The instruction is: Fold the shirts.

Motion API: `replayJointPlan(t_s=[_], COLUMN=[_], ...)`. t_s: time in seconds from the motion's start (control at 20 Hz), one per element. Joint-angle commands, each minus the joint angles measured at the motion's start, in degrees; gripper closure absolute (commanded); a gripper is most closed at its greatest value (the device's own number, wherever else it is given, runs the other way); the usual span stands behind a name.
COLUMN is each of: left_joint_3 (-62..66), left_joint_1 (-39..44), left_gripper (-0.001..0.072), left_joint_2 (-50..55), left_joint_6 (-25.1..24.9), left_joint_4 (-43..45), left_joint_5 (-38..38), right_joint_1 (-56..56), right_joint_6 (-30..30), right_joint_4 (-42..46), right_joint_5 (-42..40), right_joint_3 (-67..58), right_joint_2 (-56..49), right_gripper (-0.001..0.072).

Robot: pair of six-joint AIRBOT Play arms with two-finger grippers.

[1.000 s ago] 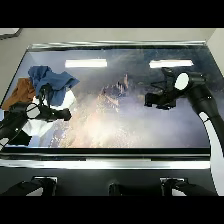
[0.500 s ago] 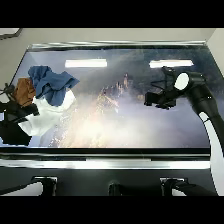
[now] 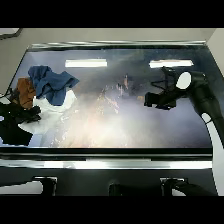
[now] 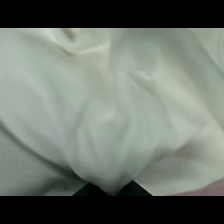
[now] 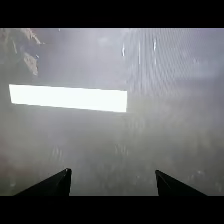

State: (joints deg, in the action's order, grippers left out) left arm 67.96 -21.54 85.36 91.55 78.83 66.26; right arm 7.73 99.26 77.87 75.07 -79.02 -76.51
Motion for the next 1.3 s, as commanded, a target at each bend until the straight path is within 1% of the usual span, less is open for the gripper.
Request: replayJointPlan(t_s=[0.0, 0.15, 0.25, 0.35, 0.4, 0.45, 0.55, 0.65, 0.75, 0.85, 0.95, 1.0, 1.05, 1.1, 1.15, 1.2, 1.25], left_joint_3=[3.4, 5.3, 5.3, 5.3, 5.3, 5.2, 4.6, 1.4, -4.3, -11.1, -17.6, -19.5, -19.6, -18.3, -15.7, -12.4, -8.9], left_joint_1=[0.6, 5.9, 13.4, 24.8, 30.8, 36.5, 45.2, 51.2, 53.7, 53.7, 53.7, 53.5, 53.0, 51.9, 50.0, 47.5, 44.6], left_gripper=[0.0677, 0.0677, 0.0677, 0.0677, 0.0678, 0.0678, 0.0678, 0.0677, 0.0677, 0.0677, 0.0676, 0.0676, 0.0593, 0.0286, 0.0066, 0.0040, 0.0041], left_joint_2=[-5.8, -21.8, -31.9, -39.2, -41.3, -42.3, -41.4, -38.9, -35.3, -30.4, -24.4, -21.1, -18.1, -15.8, -14.5, -14.4, -14.7], left_joint_6=[-7.1, -9.8, -9.7, -9.5, -8.8, -6.9, -2.2, 0.1, 0.2, 0.0, -1.7, -2.5, -2.6, -2.6, -2.7, -3.7, -5.4], left_joint_4=[-8.4, -21.1, -29.5, -31.9, -31.5, -30.6, -27.1, -23.8, -23.0, -23.0, -22.9, -22.9, -22.9, -23.7, -24.4, -24.3, -24.2], left_joint_5=[-0.4, -5.2, -6.7, -9.9, -12.3, -14.4, -14.5, -13.4, -12.3, -10.3, -9.7, -9.8, -9.7, -9.6, -8.8, -7.4, -5.0], right_joint_1=[0.0, 0.0, 0.0, 0.0, 0.0, 0.0, 0.0, 0.0, 0.0, 0.0, 0.0, 0.0, 0.0, 0.0, 0.0, 0.0, 0.0], right_joint_6=[-1.5, -1.5, -1.5, -1.5, -1.5, -1.5, -0.8, -0.3, 0.4, 1.1, 1.1, 1.4, 1.8, 1.8, 1.7, 1.6, 0.8], right_joint_4=[5.5, 12.5, 14.9, 16.1, 16.2, 16.3, 16.3, 16.3, 16.3, 16.3, 15.6, 15.2, 14.7, 14.0, 13.1, 11.5, 9.4], right_joint_5=[0.0, -1.4, -2.1, -1.9, -1.4, -1.0, 0.4, 2.9, 7.1, 12.6, 17.3, 18.1, 17.9, 17.0, 15.8, 14.5, 13.3], right_joint_3=[-1.7, -4.3, -5.2, -5.2, -5.2, -5.2, -5.2, -5.2, -5.2, -5.2, -4.7, -4.1, -3.2, -2.4, -1.5, -0.5, 0.3], right_joint_2=[3.0, 7.4, 11.0, 14.9, 16.9, 18.8, 22.4, 25.6, 27.7, 28.0, 26.8, 25.9, 24.7, 23.2, 21.2, 19.1, 16.8], right_gripper=[0.0090, 0.0090, 0.0090, 0.0090, 0.0090, 0.0090, 0.0090, 0.0090, 0.0090, 0.0090, 0.0090, 0.0090, 0.0090, 0.0090, 0.0089, 0.0089, 0.0089])
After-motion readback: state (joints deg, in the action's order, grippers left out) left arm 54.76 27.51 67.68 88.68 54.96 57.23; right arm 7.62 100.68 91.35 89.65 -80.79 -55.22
